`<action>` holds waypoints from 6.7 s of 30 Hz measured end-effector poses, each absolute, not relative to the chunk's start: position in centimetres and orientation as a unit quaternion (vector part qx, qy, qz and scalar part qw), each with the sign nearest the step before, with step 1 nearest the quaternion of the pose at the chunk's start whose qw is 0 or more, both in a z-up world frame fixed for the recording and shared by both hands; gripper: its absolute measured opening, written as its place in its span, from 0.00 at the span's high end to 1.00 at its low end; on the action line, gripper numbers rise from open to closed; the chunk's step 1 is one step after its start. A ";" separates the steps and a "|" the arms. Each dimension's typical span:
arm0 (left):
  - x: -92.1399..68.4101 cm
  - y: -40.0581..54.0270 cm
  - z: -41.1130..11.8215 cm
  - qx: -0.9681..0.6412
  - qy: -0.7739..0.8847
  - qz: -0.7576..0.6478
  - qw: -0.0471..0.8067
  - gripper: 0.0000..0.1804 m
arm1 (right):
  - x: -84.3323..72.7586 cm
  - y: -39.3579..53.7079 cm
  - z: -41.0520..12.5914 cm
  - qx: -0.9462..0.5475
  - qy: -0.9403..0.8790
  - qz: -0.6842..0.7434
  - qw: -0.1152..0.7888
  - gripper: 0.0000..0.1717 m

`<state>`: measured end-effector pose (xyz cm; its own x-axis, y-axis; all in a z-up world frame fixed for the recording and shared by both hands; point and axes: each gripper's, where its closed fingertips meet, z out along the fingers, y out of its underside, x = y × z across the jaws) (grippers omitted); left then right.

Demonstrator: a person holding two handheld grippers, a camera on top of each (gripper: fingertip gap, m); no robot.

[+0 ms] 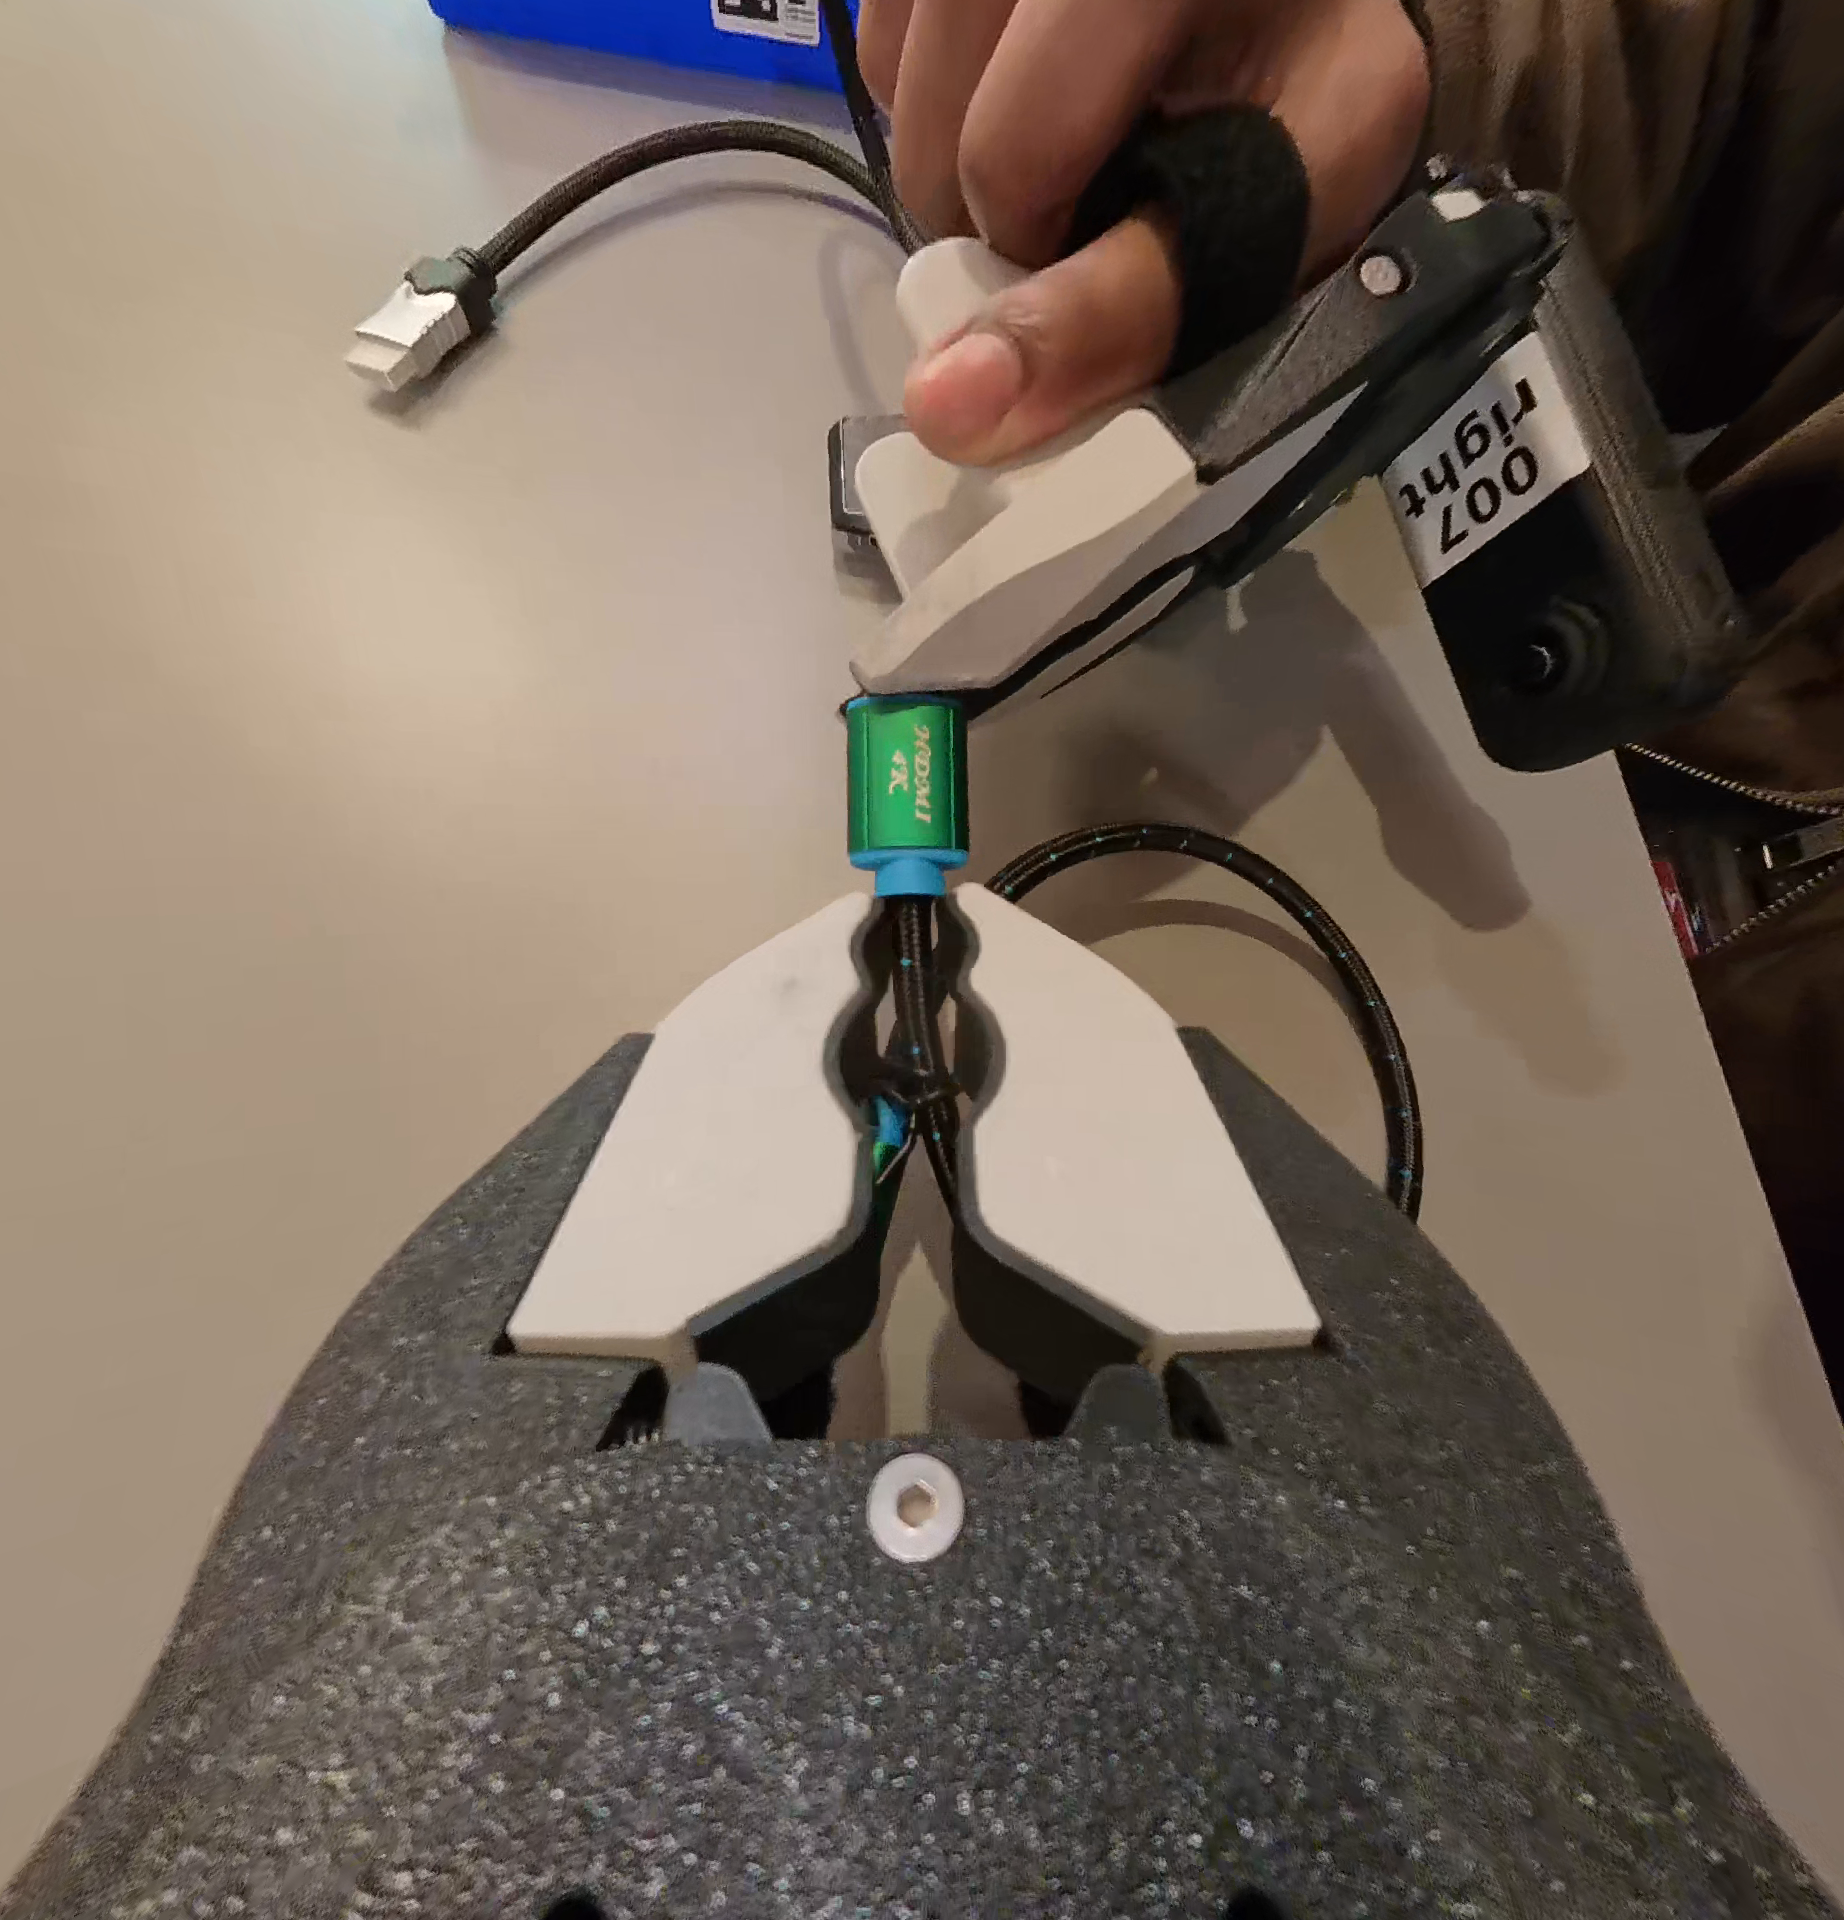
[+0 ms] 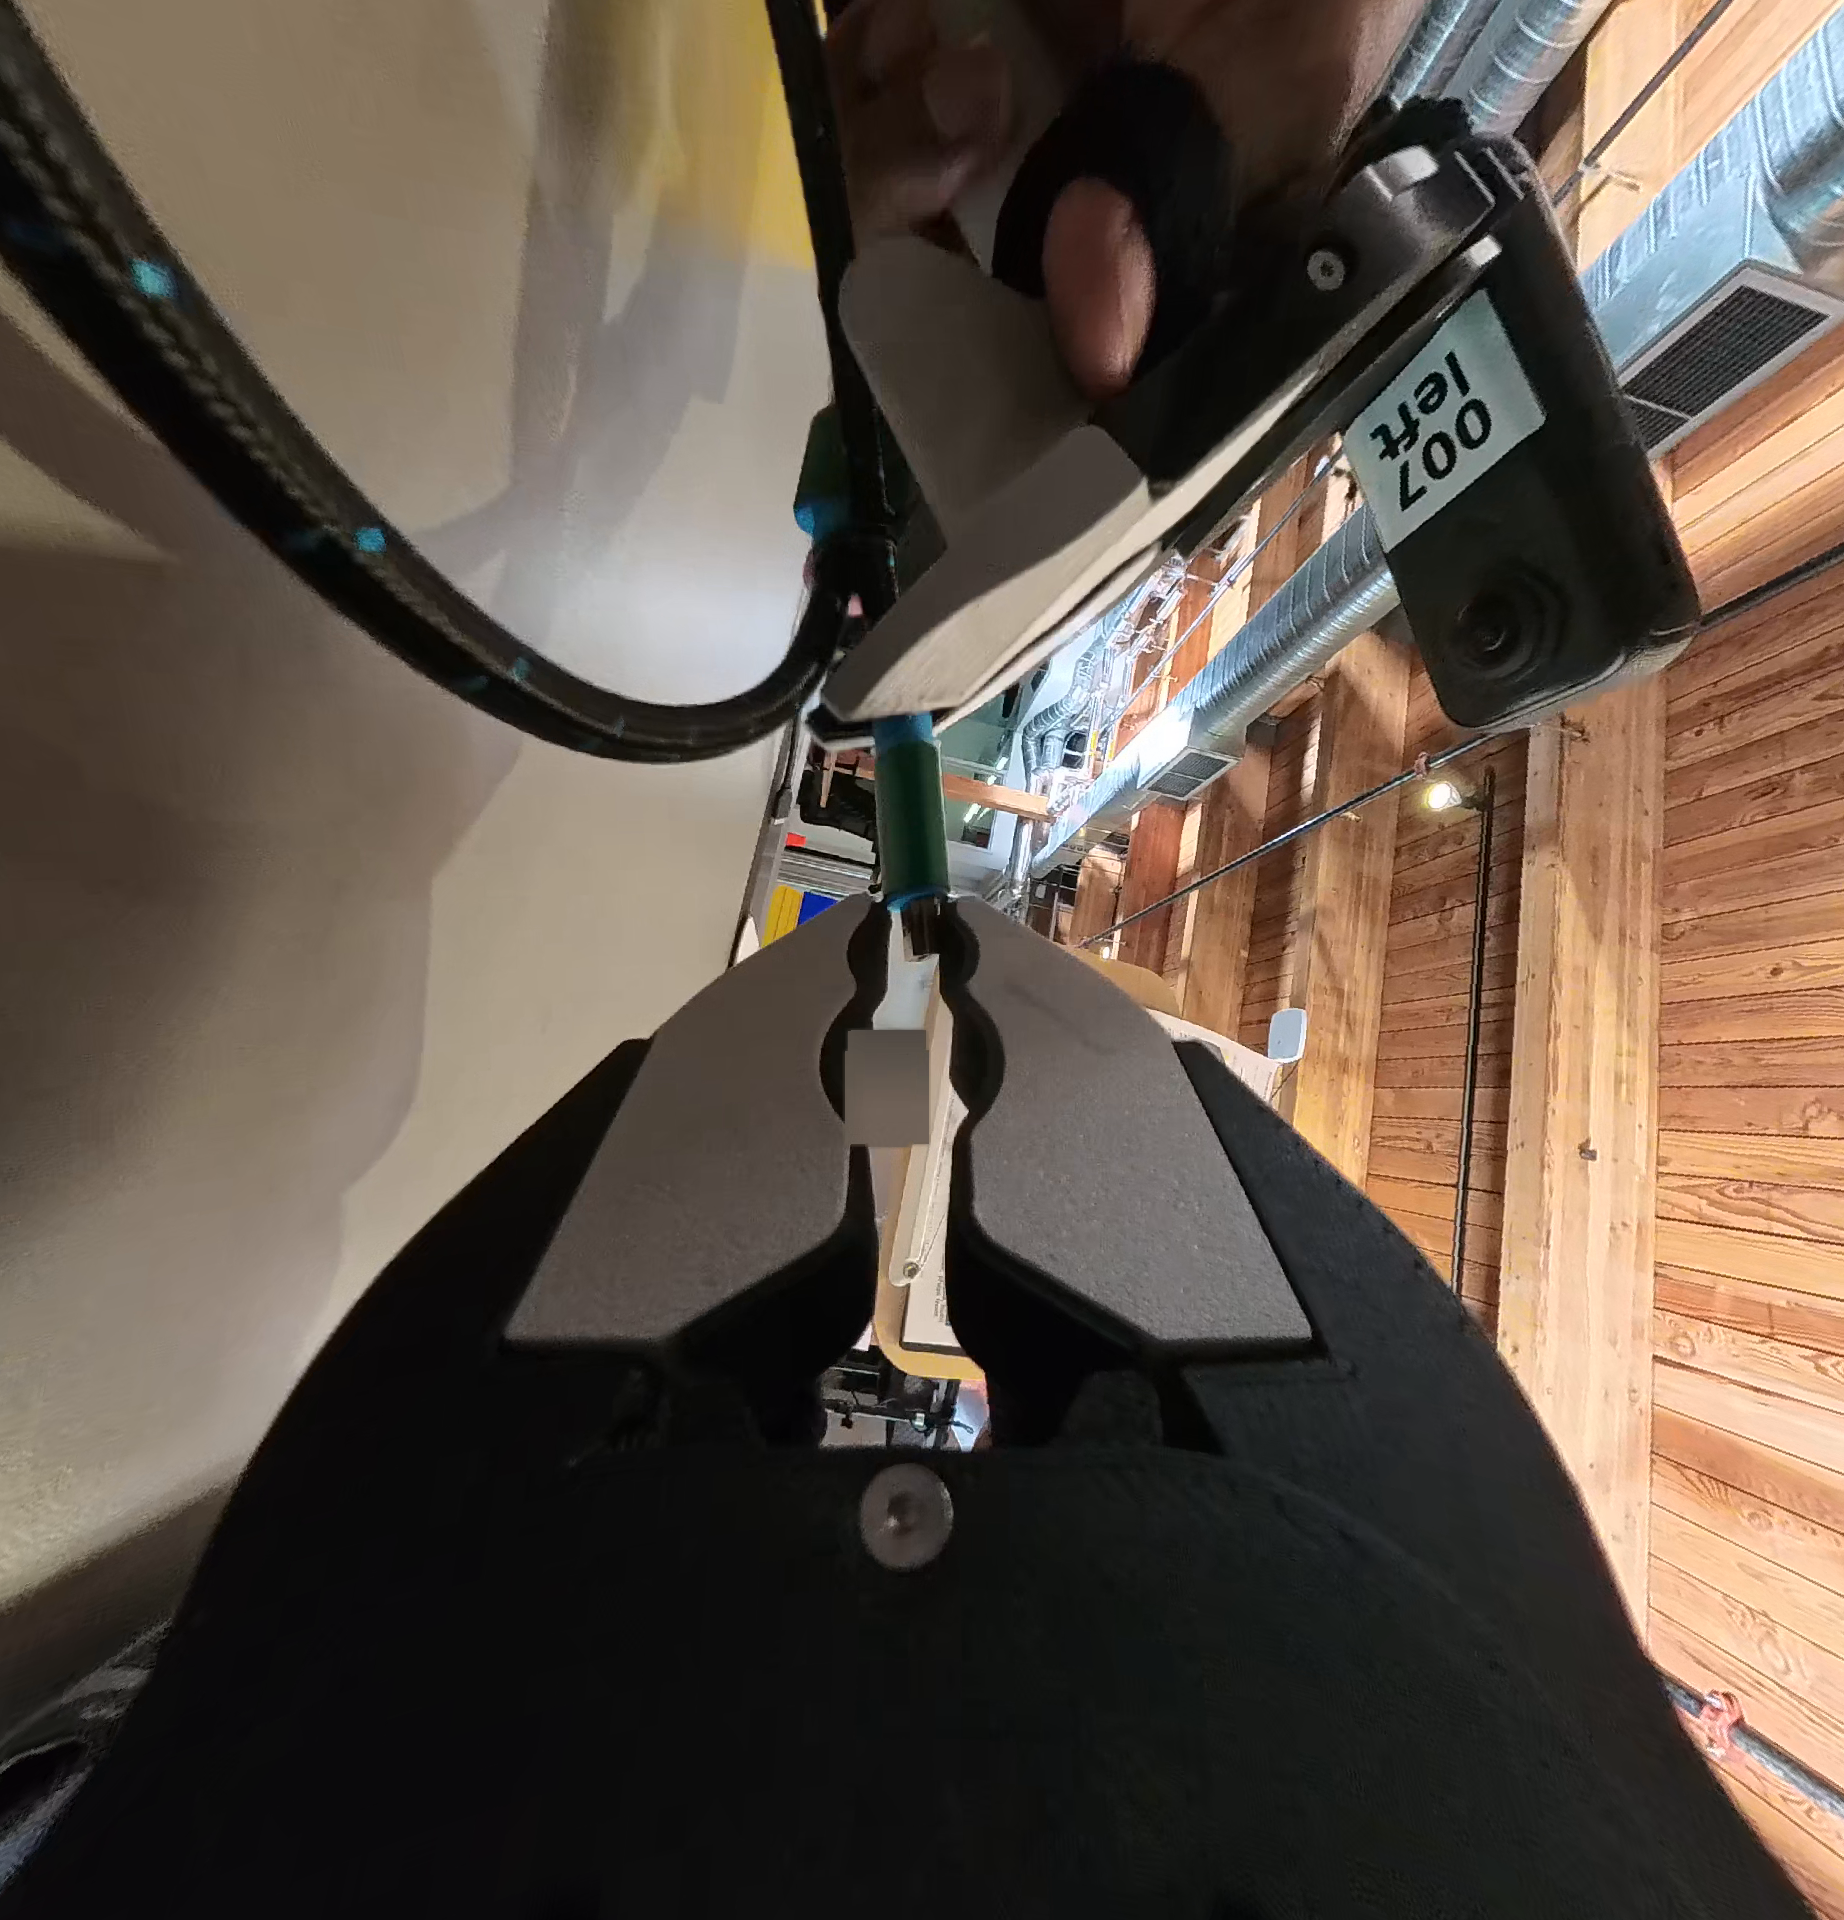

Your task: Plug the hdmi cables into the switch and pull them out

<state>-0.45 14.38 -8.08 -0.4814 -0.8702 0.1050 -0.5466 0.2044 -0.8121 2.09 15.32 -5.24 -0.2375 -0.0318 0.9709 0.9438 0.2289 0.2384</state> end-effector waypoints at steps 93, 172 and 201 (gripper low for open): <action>3.0 19.9 -5.3 -0.189 0.754 0.240 0.581 0.97 | 8.4 11.0 -10.0 -0.836 -0.487 0.025 0.252 0.82; 3.0 20.4 -4.9 -0.216 0.715 0.247 0.617 0.97 | 8.6 10.6 -10.6 -0.866 -0.432 0.052 0.246 0.84; 3.2 21.8 -7.0 -0.244 0.738 0.177 0.604 0.97 | 6.5 14.2 -5.0 -0.739 -0.525 -0.109 0.408 0.84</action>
<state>3.20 21.82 -6.97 -0.1524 -0.1463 -0.9774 -0.5739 0.8183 -0.0330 6.53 14.16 -4.96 0.4240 0.6872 0.5900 0.8654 -0.1151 -0.4877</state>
